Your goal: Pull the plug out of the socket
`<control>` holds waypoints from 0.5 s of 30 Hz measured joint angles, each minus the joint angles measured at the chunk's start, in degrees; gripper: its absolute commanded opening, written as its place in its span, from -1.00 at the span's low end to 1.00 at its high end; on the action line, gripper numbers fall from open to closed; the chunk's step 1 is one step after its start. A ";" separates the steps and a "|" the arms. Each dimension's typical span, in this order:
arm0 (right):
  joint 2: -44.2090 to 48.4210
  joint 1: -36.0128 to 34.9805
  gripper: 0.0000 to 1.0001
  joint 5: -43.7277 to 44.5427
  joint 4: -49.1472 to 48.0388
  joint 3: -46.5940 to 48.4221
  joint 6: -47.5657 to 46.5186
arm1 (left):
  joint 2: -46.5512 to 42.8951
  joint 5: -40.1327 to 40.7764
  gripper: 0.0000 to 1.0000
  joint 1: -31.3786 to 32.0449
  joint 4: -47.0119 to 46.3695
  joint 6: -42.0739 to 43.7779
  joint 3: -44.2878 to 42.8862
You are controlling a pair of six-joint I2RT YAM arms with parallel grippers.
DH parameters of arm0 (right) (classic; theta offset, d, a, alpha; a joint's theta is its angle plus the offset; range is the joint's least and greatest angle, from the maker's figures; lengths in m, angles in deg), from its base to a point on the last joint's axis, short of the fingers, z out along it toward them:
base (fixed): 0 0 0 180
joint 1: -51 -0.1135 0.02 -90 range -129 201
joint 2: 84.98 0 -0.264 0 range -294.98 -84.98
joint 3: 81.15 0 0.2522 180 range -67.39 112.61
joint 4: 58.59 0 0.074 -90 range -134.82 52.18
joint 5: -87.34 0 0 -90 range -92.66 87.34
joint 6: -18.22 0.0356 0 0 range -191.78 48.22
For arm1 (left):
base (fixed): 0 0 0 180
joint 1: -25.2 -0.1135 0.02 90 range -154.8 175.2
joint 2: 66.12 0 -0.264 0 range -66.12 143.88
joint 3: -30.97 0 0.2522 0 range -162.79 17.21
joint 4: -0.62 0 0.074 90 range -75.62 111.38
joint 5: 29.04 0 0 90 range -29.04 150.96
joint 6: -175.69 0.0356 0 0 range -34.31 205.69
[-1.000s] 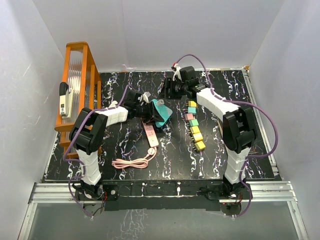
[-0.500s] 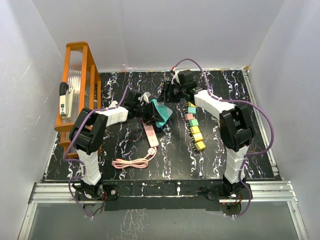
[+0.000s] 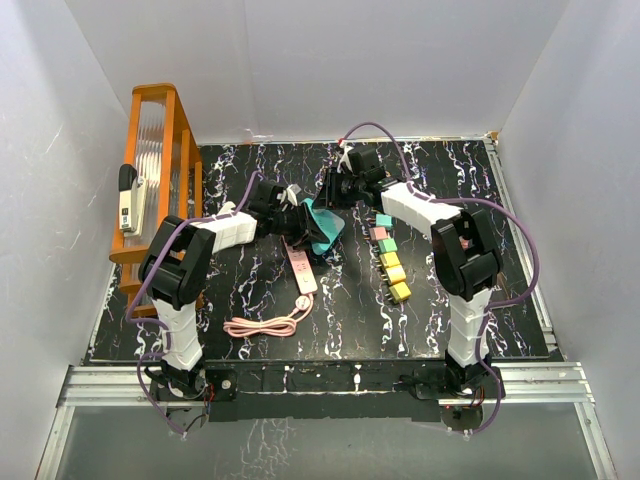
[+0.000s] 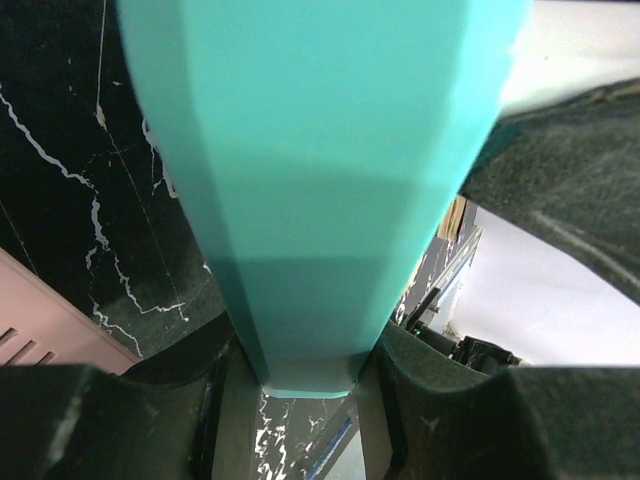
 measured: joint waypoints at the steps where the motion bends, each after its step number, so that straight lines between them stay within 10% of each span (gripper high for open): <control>1: 0.24 -0.09 -1.00 0.48 0.13 0.00 -0.07 | 0.00 0.39 -1.00 0.04 0.48 -0.33 -0.26; 15: 15.56 3.48 -1.00 5.07 7.34 0.52 -0.15 | 0.87 1.03 -1.00 1.33 3.65 -0.81 -2.40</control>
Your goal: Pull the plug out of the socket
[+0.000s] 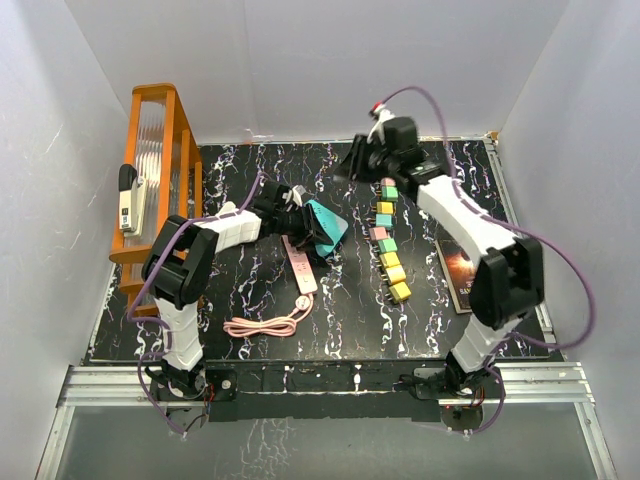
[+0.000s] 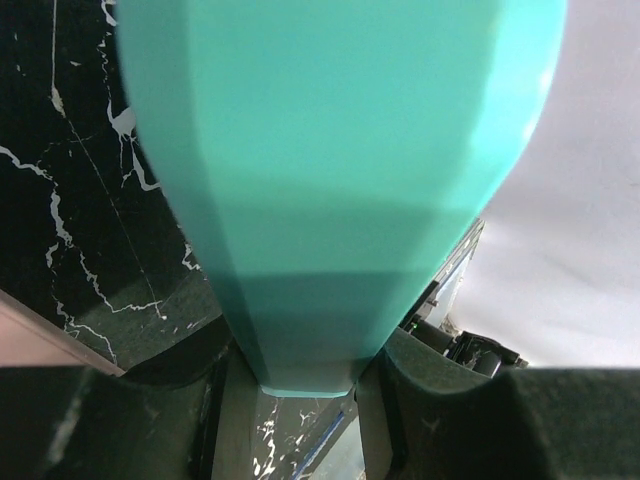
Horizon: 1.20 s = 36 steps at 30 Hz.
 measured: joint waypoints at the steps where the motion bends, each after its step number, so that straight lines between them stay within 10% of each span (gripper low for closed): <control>1: 2.21 0.85 -1.00 0.31 -0.22 0.81 -0.17 | 0.17 -0.22 -1.00 0.00 0.37 0.26 -0.37; 9: 6.19 9.44 -0.99 0.28 -2.36 2.62 -1.51 | 6.49 -4.70 -0.97 -0.68 3.58 5.40 -8.26; 23: -22.12 19.34 -0.86 -3.43 -1.68 11.76 -1.09 | 10.16 -0.04 0.00 -0.83 14.36 12.15 -16.13; 36: -35.21 19.82 -0.62 -5.35 4.70 30.60 -6.14 | 11.58 5.64 0.23 -1.01 20.02 13.86 -20.26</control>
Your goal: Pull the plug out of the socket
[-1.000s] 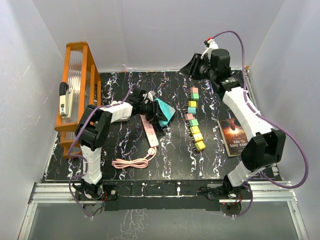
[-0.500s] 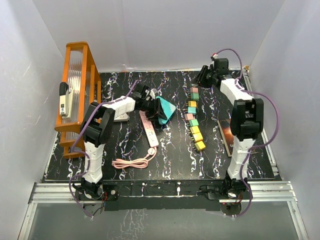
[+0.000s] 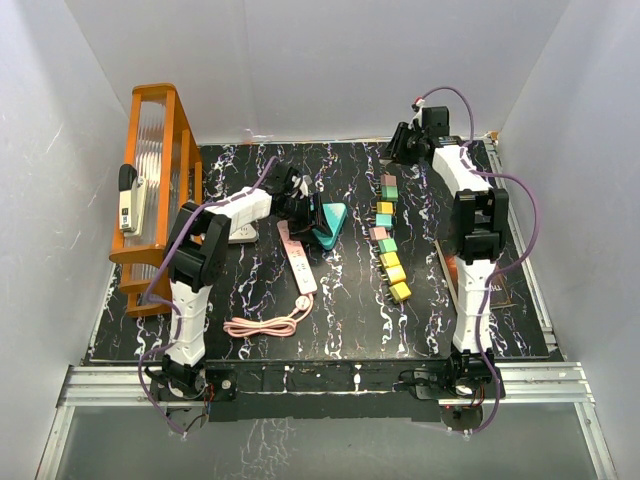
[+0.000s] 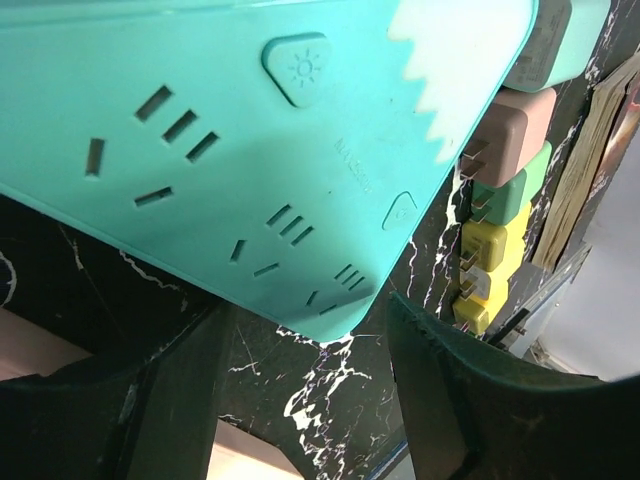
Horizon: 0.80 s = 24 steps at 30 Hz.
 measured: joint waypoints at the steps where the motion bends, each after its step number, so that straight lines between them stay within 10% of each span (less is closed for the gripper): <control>1: -0.74 0.00 -0.61 -0.15 0.44 1.09 -0.42 | -0.11 0.37 0.24 0.00 0.20 0.17 -0.07; 24: -12.66 1.01 -0.18 -3.96 7.96 12.26 -5.79 | -25.44 1.92 0.43 0.46 7.08 5.03 6.03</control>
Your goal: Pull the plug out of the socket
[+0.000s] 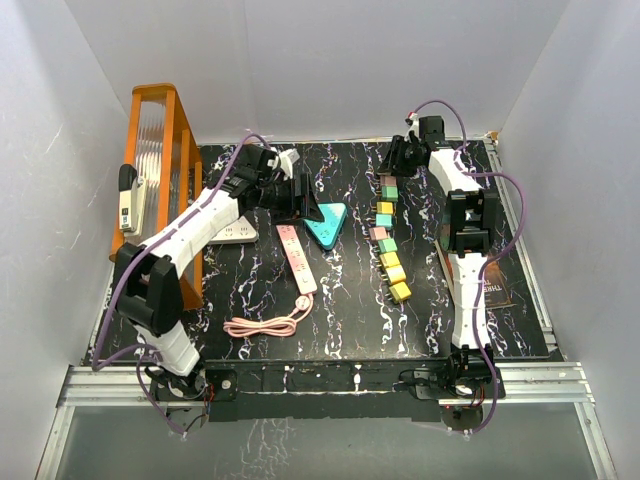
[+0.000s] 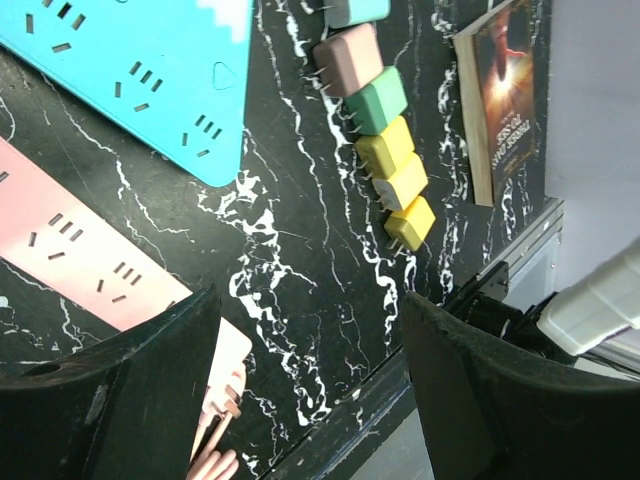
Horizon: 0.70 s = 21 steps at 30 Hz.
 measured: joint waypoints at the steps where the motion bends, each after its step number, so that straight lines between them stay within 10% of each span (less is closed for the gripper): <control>1: -0.39 0.00 -0.18 -0.09 0.33 0.52 -0.11 | -0.76 0.04 0.43 0.09 0.26 -0.02 0.07; 21: 5.29 0.09 0.36 13.90 9.05 1.14 -0.50 | -15.04 12.41 0.79 0.24 5.88 4.85 3.52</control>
